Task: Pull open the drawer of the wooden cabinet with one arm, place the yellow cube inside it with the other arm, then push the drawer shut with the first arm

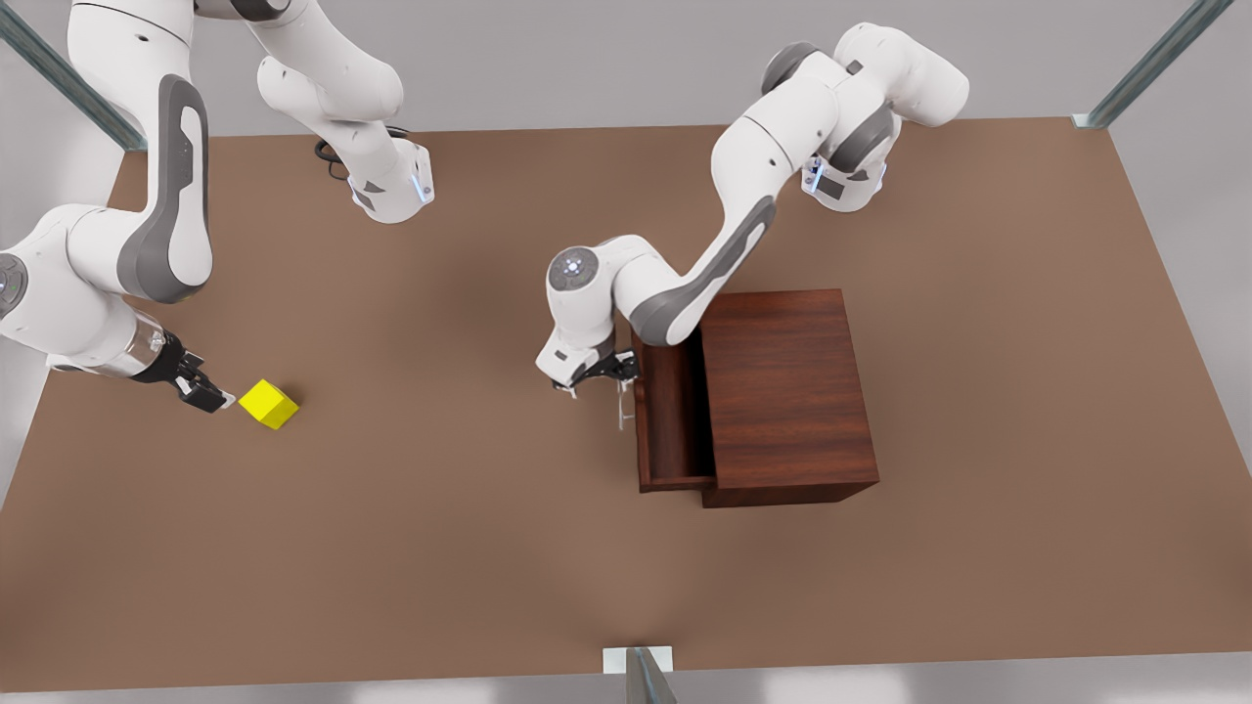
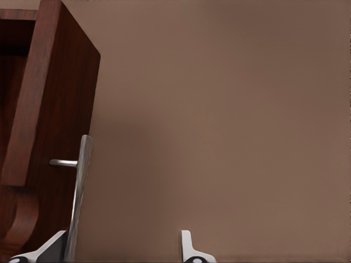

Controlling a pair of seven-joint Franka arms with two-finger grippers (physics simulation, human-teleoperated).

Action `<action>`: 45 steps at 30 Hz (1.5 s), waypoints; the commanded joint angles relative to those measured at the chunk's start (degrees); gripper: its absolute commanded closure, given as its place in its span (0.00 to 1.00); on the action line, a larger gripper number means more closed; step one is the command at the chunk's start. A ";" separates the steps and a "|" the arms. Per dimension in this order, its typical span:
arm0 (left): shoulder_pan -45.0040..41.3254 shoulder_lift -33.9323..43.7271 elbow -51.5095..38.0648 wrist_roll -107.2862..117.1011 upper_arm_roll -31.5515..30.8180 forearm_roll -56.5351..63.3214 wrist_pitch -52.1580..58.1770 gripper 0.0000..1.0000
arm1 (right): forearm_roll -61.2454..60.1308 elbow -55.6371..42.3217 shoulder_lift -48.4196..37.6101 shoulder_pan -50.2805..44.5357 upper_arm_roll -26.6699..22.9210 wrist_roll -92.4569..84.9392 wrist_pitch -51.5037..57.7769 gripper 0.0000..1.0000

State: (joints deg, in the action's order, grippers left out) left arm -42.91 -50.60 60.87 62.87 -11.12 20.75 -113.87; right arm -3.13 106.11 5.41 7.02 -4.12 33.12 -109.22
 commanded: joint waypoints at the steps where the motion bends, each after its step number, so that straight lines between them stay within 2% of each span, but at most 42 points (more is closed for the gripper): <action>1: -0.51 -0.11 -0.58 2.87 0.05 -0.01 -0.04 0.00 | -0.03 -0.03 -0.05 0.02 -0.01 -0.07 -0.02 0.00; 4: -1.04 0.42 -0.76 3.84 0.05 -0.10 1.63 0.00 | -0.03 -0.11 -0.05 0.02 -0.01 -0.07 -0.02 0.00; 6: -0.78 1.21 -5.15 2.52 -1.18 -0.28 7.78 0.00 | -0.03 -0.11 -0.05 0.02 -0.01 0.02 -0.02 0.00; 9: 0.19 7.79 -5.59 -7.41 -1.27 -0.36 20.52 0.00 | 0.06 -0.11 -0.05 -0.16 0.07 -0.07 0.06 0.00; 11: 3.17 11.13 -5.42 -13.12 -1.18 -1.86 24.83 0.00 | 0.32 -1.34 1.61 -2.79 0.69 -0.07 -0.02 0.00; 12: 7.47 12.72 -5.33 -18.73 -1.27 -3.17 28.08 0.00 | 0.23 -2.49 3.99 -4.38 0.78 1.24 -0.11 0.00; 15: 34.19 19.92 -3.57 -56.44 -1.36 -12.40 45.57 0.00 | 0.23 -2.40 6.54 -6.05 0.78 4.50 -4.85 0.00; 16: 40.44 31.23 12.73 -58.74 -1.36 -13.46 36.12 0.00 | 0.15 -2.40 8.39 -6.66 0.78 5.64 -7.14 0.00; 17: 43.78 48.29 39.99 -59.01 -0.66 -16.45 14.06 0.00 | 0.32 -2.31 9.97 -6.84 0.78 7.66 -9.25 0.00; 18: 43.87 50.25 41.87 -59.18 0.31 -16.54 13.76 0.00 | 0.32 -1.70 10.23 -6.23 0.69 7.66 -11.09 0.00; 21: 44.05 48.67 36.43 -59.10 0.49 -16.54 14.99 0.00 | 0.41 5.95 7.25 -4.03 0.51 6.87 -16.37 0.00; 23: 46.95 42.87 27.81 -59.97 0.66 -17.06 17.98 0.00 | 1.99 8.32 6.46 -2.71 0.07 5.82 -17.42 0.00; 24: 43.36 42.87 27.19 -69.63 6.71 -18.55 19.12 0.00 | 3.05 11.92 5.49 -1.57 0.07 4.41 -20.85 0.00; 26: 42.82 48.67 36.07 -71.66 9.72 -22.86 13.14 0.00 | 3.31 13.77 5.49 0.10 0.07 2.65 -22.43 0.00; 29: 42.56 48.14 34.92 -69.73 9.37 -22.25 17.37 0.00 | 4.63 16.50 5.66 2.39 0.16 0.11 -25.34 0.00; 45: 42.55 46.74 34.58 -68.94 9.37 -20.84 16.84 0.00 | 9.72 17.20 14.54 7.66 0.51 -9.65 -29.91 0.00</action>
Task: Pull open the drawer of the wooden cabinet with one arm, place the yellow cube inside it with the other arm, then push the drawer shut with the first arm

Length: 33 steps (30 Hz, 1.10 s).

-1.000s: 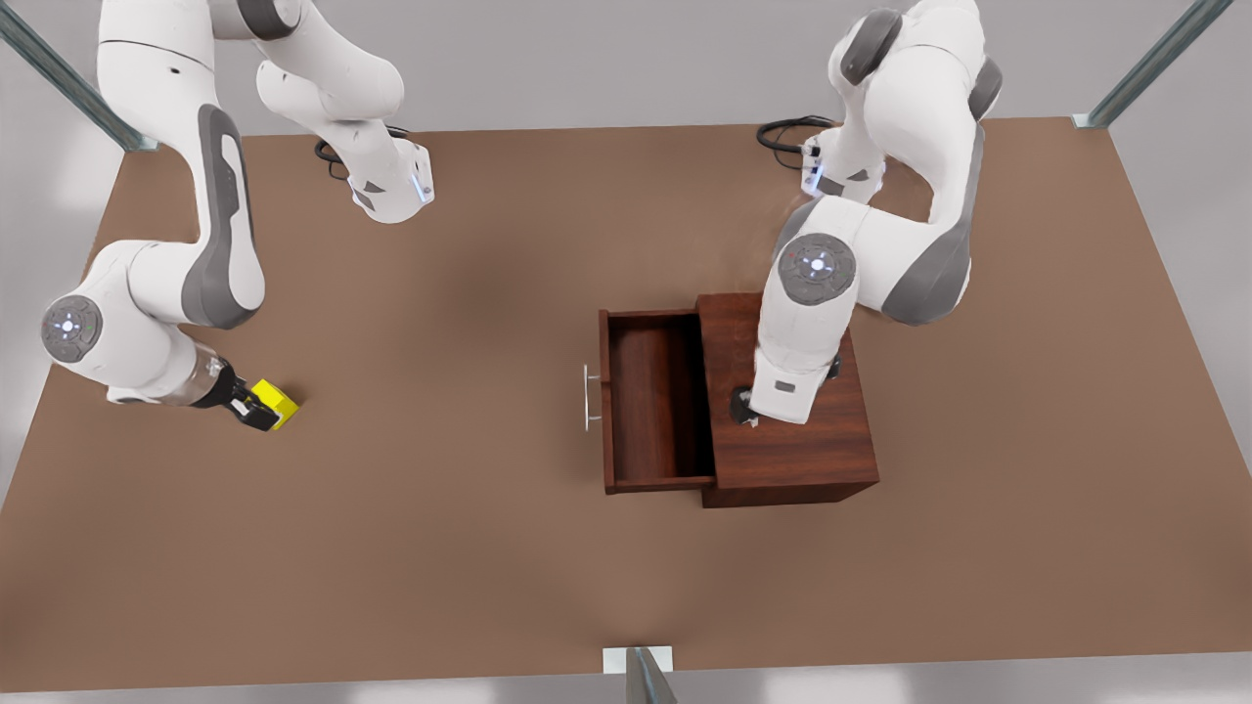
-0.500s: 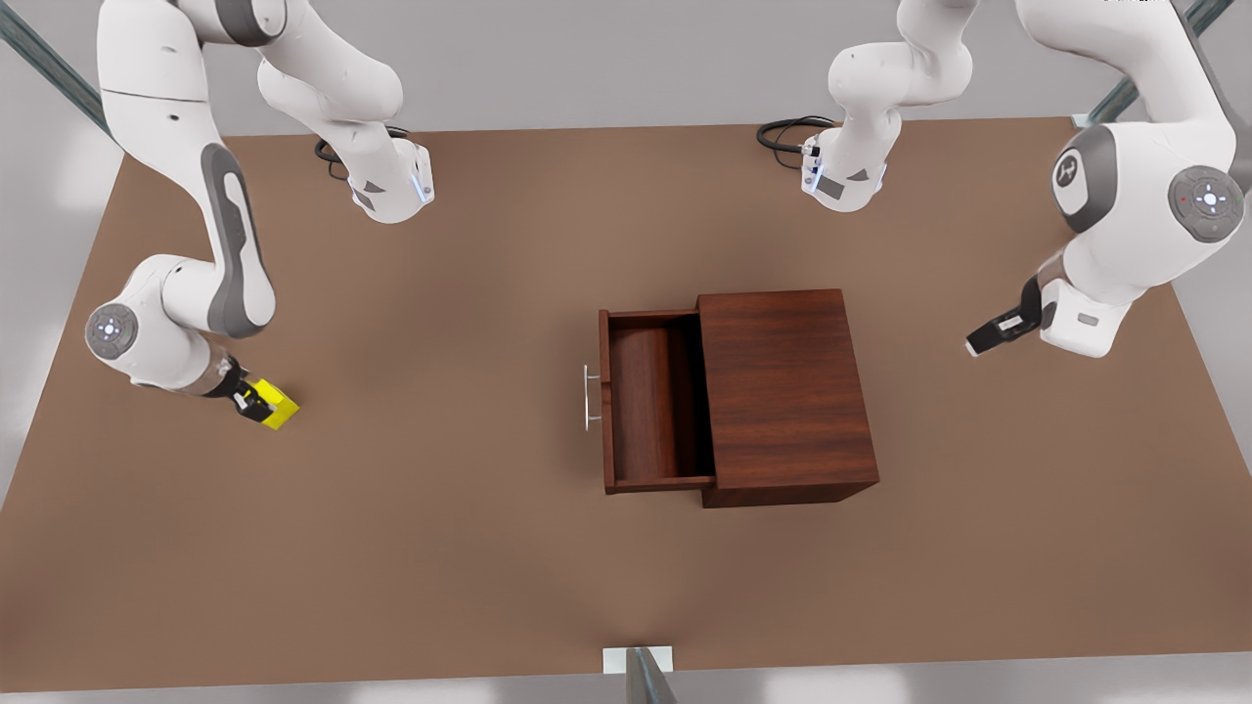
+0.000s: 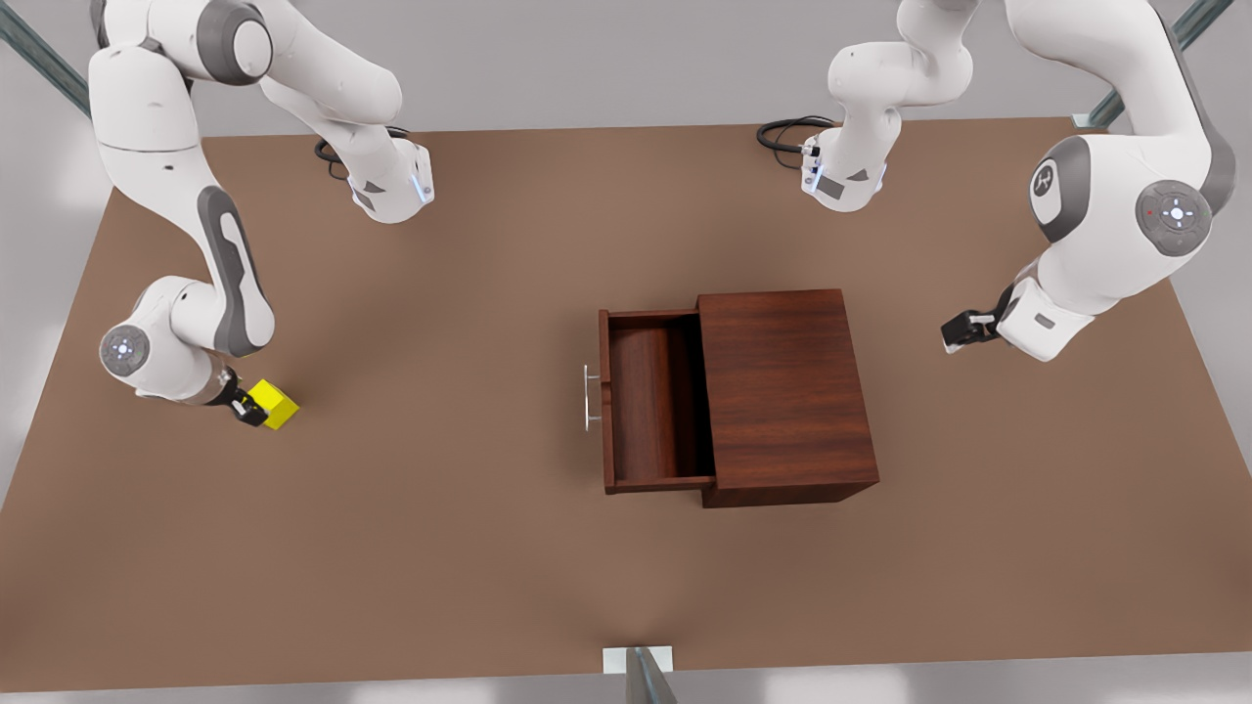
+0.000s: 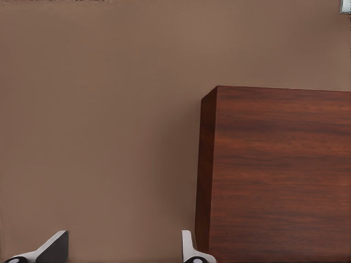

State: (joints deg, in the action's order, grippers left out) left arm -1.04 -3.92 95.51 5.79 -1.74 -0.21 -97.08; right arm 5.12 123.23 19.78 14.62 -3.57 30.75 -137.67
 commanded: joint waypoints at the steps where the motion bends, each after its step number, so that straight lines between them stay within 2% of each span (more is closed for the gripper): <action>1: 0.60 0.05 -0.06 -11.86 -0.02 0.13 0.05 0.00 | 2.26 0.08 0.26 0.14 0.14 -7.29 -1.46 0.00; 3: 0.69 0.05 -0.06 -11.86 -0.02 0.13 0.05 0.00 | 2.79 0.08 0.96 4.71 4.36 -8.08 -1.46 0.00; 7: 0.60 0.05 -0.06 -11.86 -0.02 0.39 0.05 0.00 | 3.14 0.00 2.36 7.61 7.96 -8.25 -2.69 0.00; 13: 0.51 0.05 -0.06 -11.86 -0.10 0.39 0.05 0.00 | 4.37 0.00 4.03 8.05 8.05 -8.78 -4.19 0.00; 15: 0.34 0.05 -0.06 -11.86 -0.10 0.48 0.05 0.00 | 5.16 0.00 4.47 10.87 10.16 -8.87 -4.19 0.00; 30: 0.25 0.05 -0.14 -10.89 -0.10 0.48 0.05 0.00 | 5.52 0.08 6.23 11.75 10.78 -8.25 -6.65 0.00; 31: 0.25 0.05 -0.15 -10.89 -0.10 0.48 0.05 0.00 | 5.43 0.08 6.23 11.75 10.86 -8.08 -6.65 0.04; 33: 0.25 -0.04 -0.41 -10.89 -0.10 0.48 0.05 0.00 | 5.43 0.08 6.23 11.75 10.95 -7.20 -6.65 0.19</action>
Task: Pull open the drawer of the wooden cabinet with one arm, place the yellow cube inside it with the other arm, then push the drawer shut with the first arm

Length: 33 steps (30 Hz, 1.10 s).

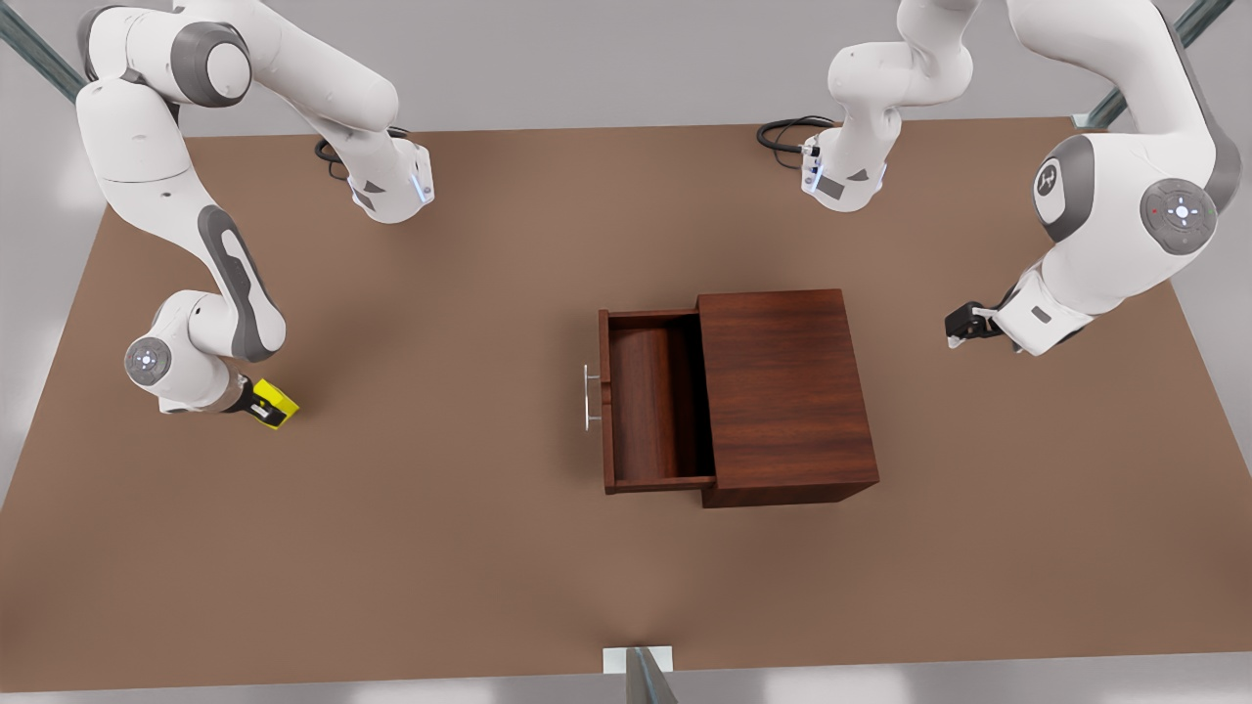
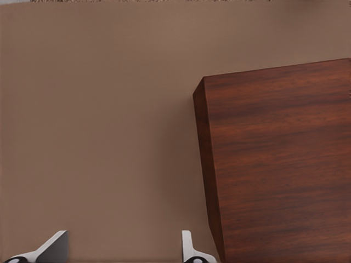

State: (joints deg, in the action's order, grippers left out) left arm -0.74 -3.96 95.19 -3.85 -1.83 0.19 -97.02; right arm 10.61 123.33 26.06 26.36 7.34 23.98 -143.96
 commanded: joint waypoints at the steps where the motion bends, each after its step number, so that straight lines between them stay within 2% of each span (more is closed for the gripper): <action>1: -0.05 0.01 -0.09 -1.25 -0.02 0.07 -0.01 0.00 | -0.06 -0.02 -0.04 0.01 0.04 -0.43 -0.36 0.20; 4: -0.84 0.09 -0.09 -0.81 -0.02 0.16 0.08 0.00 | 0.03 -0.02 -0.04 0.45 0.04 -0.43 -0.36 0.24; 5: -1.02 0.01 -0.09 -0.81 -0.02 1.13 0.08 0.00 | -0.06 -0.02 -0.04 0.45 0.04 -0.17 -0.36 0.30; 6: -1.28 0.01 -0.09 -0.81 -0.02 1.21 0.08 0.00 | -0.06 -0.02 -0.30 0.45 0.22 -0.08 -0.10 0.26; 9: -1.28 0.01 -0.09 -0.72 -0.02 1.21 -0.01 0.00 | -0.59 -0.02 -1.97 0.45 1.45 1.94 0.43 0.38; 10: -1.28 -0.08 -0.18 -0.81 -0.02 1.83 -0.10 0.00 | -0.59 -0.02 -2.24 0.45 1.54 2.12 0.87 0.38; 13: -1.28 0.01 -0.09 -0.81 -0.02 2.01 -0.01 0.00 | -4.27 -0.37 -5.75 -0.34 3.82 3.52 4.91 0.40; 15: -1.28 0.01 -0.09 -0.72 -0.02 2.01 -0.10 0.00 | -6.91 -1.77 -9.09 -0.34 7.77 8.53 10.62 0.40; 17: -1.28 -0.08 -0.09 -0.72 -0.02 2.01 -0.10 0.00 | -8.76 -5.38 -9.89 -1.39 10.24 13.63 16.33 0.40; 26: -1.55 0.01 -0.09 -0.72 -0.02 2.01 -0.01 0.00 | -12.63 -23.74 -9.01 -16.86 10.41 39.38 35.06 0.40; 29: -1.46 -0.17 -0.18 -0.72 0.07 2.01 -0.10 0.00 | -12.80 -32.44 -5.32 -23.19 10.32 50.19 40.33 0.40; 33: -1.46 -0.17 -0.09 -0.72 0.07 2.01 -0.01 0.00 | -12.89 -38.60 -2.42 -29.96 10.24 62.58 42.09 0.40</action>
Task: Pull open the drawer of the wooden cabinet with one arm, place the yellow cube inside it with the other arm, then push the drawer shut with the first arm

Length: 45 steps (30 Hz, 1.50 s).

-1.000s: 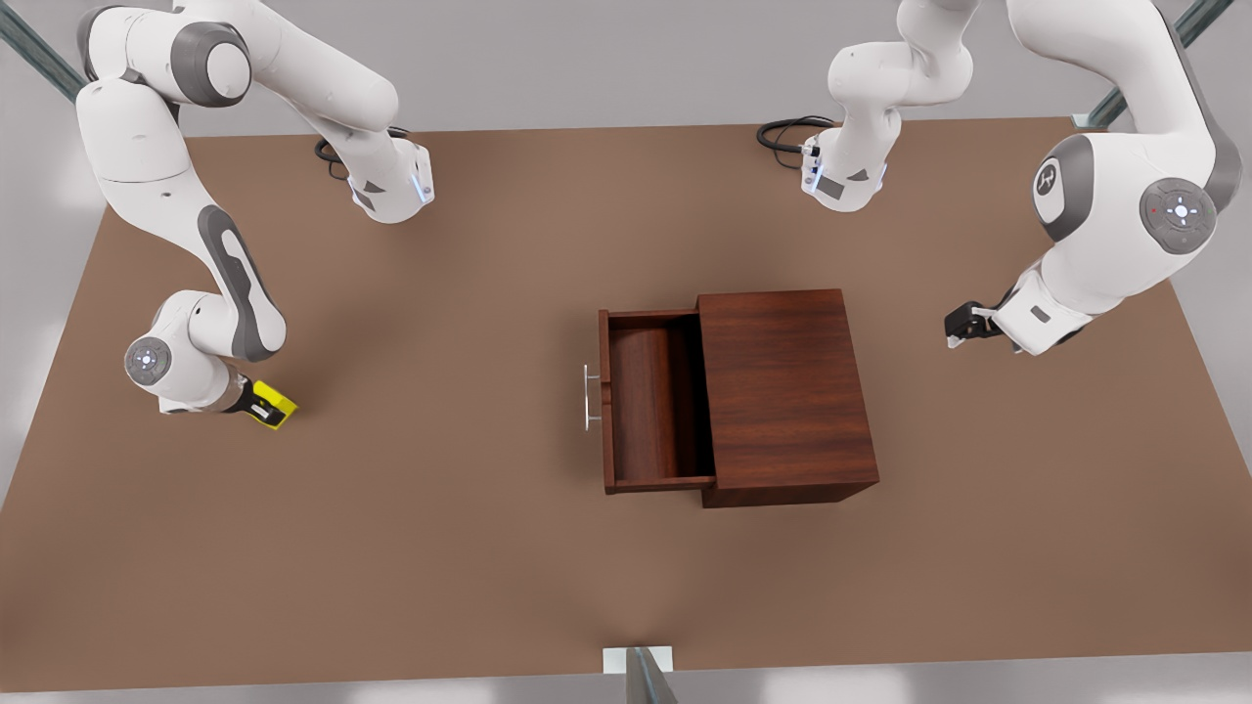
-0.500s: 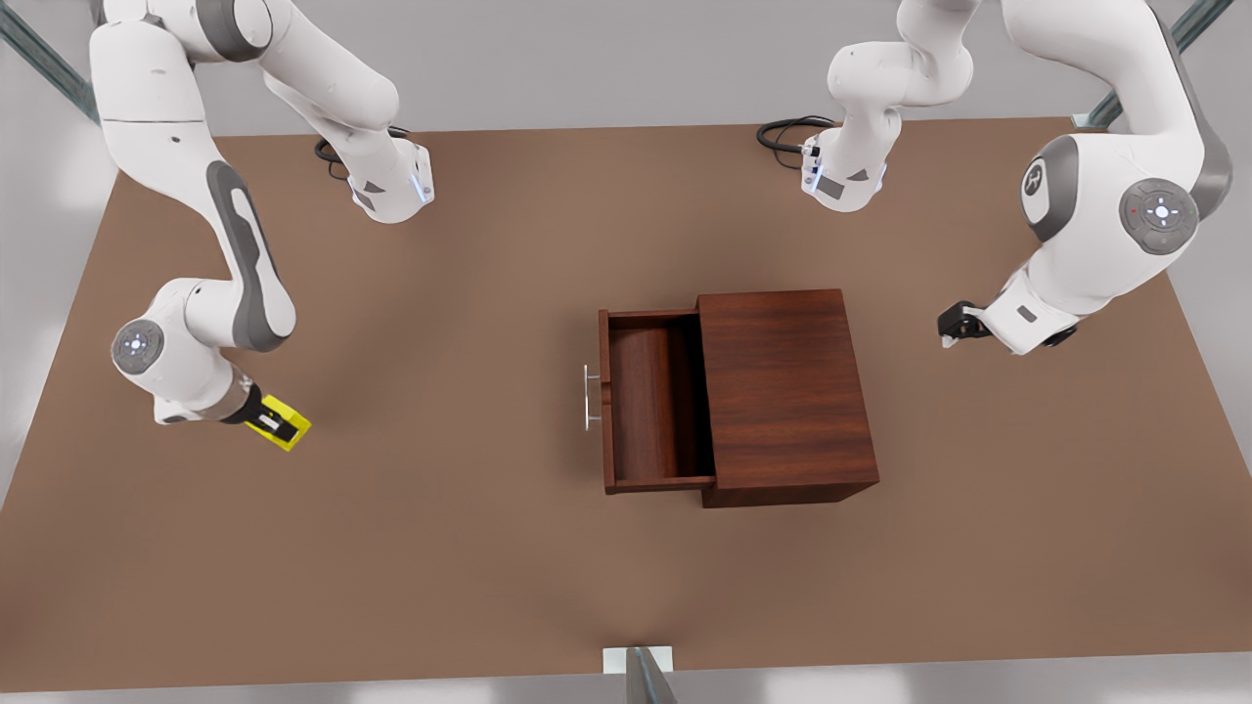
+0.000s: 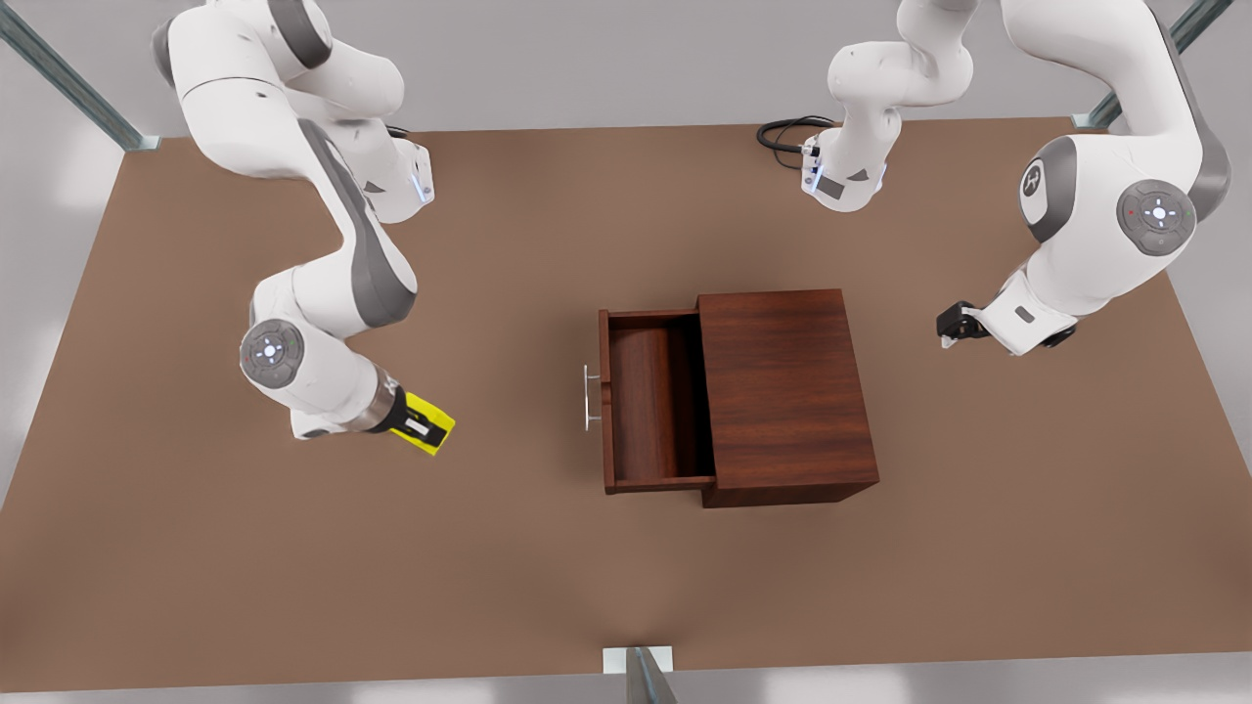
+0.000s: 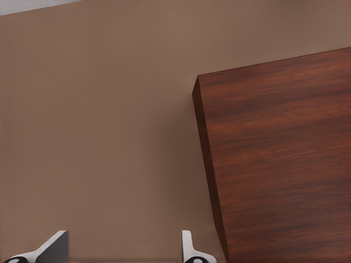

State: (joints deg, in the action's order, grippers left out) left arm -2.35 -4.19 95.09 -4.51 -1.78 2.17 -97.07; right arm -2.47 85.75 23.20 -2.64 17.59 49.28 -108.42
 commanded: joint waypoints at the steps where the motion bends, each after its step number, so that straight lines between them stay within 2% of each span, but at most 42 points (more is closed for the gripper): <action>1: 0.15 0.05 -0.08 -0.06 -0.06 0.03 0.04 0.00 | 0.19 -2.43 0.97 -2.28 -0.02 39.83 6.73 0.40; 6: 0.15 0.05 -0.08 -0.06 -0.06 0.11 0.04 0.00 | 0.62 -14.47 6.60 -9.83 -0.10 54.86 12.88 0.40; 9: 0.15 0.05 -0.08 -0.06 0.03 0.11 0.04 0.00 | 0.28 -17.63 8.09 -13.34 -0.19 60.57 12.88 0.40; 19: 0.07 -0.03 0.01 1.35 -0.06 0.11 0.04 0.00 | -0.34 -30.47 19.52 -26.01 -1.69 90.55 5.59 0.39; 23: -0.02 -0.03 -0.08 1.35 -0.06 0.11 0.04 0.00 | -0.25 -30.56 22.85 -30.66 -4.93 101.27 -0.56 0.39; 24: -0.11 -0.12 -0.08 1.44 -0.06 0.11 0.04 0.00 | -0.25 -30.56 23.65 -33.48 -8.27 104.35 -1.71 0.39; 26: -0.11 -0.12 -0.08 1.35 -0.06 0.11 0.04 0.00 | -0.17 -30.64 24.97 -34.53 -8.54 107.86 -2.67 0.39; 28: -0.11 -0.12 -0.08 1.35 -0.06 0.11 0.04 0.00 | -0.17 -32.22 27.07 -37.35 -11.09 109.80 -2.67 0.39; 33: -0.11 -0.12 -0.08 1.44 -0.06 0.11 0.04 0.00 | -0.17 -33.02 27.87 -38.23 -10.91 110.33 -2.59 0.38; 34: -0.11 -0.12 -0.08 1.44 -0.06 0.11 0.04 0.00 | -0.17 -33.02 27.87 -38.31 -10.74 109.98 -2.50 0.00; 41: -0.46 -0.03 -0.08 1.52 -0.06 0.11 0.13 0.00 | 0.01 -33.02 26.90 -38.32 -11.35 108.22 0.75 0.00; 43: -1.60 -0.12 -0.17 3.54 -0.06 0.46 0.13 0.00 | -0.17 -33.02 19.96 -31.64 -10.65 98.38 9.97 0.00; 45: -4.76 -1.17 -3.24 7.41 -0.06 0.82 0.48 0.00 | -0.25 -32.84 11.88 -19.96 -5.38 81.79 20.87 0.00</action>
State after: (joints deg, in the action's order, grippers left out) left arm -4.31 -5.23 92.25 -2.54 -1.80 2.66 -96.87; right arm -2.65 52.93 37.30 -25.45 10.94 139.04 -100.97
